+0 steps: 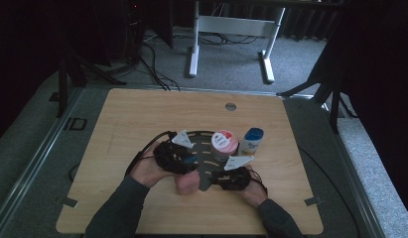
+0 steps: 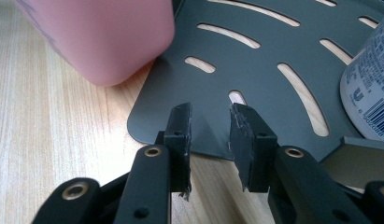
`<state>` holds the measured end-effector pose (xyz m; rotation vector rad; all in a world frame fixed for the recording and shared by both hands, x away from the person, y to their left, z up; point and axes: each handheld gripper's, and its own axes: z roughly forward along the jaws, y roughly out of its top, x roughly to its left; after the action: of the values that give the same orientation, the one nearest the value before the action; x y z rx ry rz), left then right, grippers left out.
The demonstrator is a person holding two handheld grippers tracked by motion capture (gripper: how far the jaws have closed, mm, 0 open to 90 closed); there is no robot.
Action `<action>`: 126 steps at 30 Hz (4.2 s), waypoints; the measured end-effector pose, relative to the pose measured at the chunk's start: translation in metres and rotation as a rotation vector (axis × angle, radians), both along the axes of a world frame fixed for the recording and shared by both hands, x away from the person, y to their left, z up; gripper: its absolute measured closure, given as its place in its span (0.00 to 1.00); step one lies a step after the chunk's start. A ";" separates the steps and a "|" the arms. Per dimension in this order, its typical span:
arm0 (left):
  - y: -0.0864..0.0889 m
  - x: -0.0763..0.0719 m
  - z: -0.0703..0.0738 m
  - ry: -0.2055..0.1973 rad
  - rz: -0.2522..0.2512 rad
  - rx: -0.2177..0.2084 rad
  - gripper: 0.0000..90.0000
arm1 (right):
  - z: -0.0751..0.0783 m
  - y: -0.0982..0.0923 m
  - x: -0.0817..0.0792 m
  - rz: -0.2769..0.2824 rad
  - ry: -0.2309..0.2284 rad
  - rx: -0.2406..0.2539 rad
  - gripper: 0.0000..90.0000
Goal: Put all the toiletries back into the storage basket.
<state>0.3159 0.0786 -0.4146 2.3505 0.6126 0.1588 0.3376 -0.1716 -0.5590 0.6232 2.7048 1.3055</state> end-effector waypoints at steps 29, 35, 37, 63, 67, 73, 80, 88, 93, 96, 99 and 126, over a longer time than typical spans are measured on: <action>-0.022 0.036 0.005 -0.012 0.048 -0.003 0.65 | 0.000 0.000 -0.001 -0.002 -0.008 -0.003 0.77; -0.024 0.044 0.003 -0.016 0.075 0.003 0.65 | 0.000 0.000 0.000 -0.001 -0.007 -0.002 0.77; -0.025 0.047 0.003 -0.014 0.082 0.004 0.65 | 0.000 0.000 0.000 -0.001 -0.008 -0.002 0.77; -0.027 0.084 -0.003 -0.035 0.228 0.010 0.65 | 0.000 0.000 0.000 0.001 -0.011 -0.002 0.77; -0.030 0.089 -0.001 -0.046 0.239 0.013 0.65 | 0.000 0.000 0.000 0.000 -0.008 -0.002 0.77; -0.032 0.096 0.000 -0.050 0.251 0.000 0.65 | 0.000 0.001 0.000 -0.001 -0.011 -0.002 0.77; -0.036 0.103 -0.005 -0.046 0.265 0.006 0.65 | 0.000 0.001 0.000 -0.001 -0.011 -0.003 0.77; -0.043 0.111 -0.005 -0.056 0.276 0.023 0.65 | 0.000 0.001 0.000 -0.002 -0.013 -0.003 0.77; -0.046 0.115 -0.006 -0.061 0.281 0.033 0.65 | 0.000 0.001 -0.001 -0.002 -0.014 -0.004 0.77; -0.045 0.118 -0.007 -0.057 0.291 0.024 0.65 | 0.000 0.001 -0.001 -0.002 -0.014 -0.003 0.77; -0.045 0.121 -0.010 -0.054 0.301 0.022 0.65 | 0.000 0.001 -0.001 -0.001 -0.014 -0.004 0.77; -0.043 0.130 -0.016 -0.056 0.329 -0.020 0.65 | 0.000 0.001 0.000 0.001 -0.014 -0.004 0.77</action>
<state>0.4459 0.0352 -0.4302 2.2030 0.9651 0.3630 0.3374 -0.1710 -0.5592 0.6105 2.6956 1.2997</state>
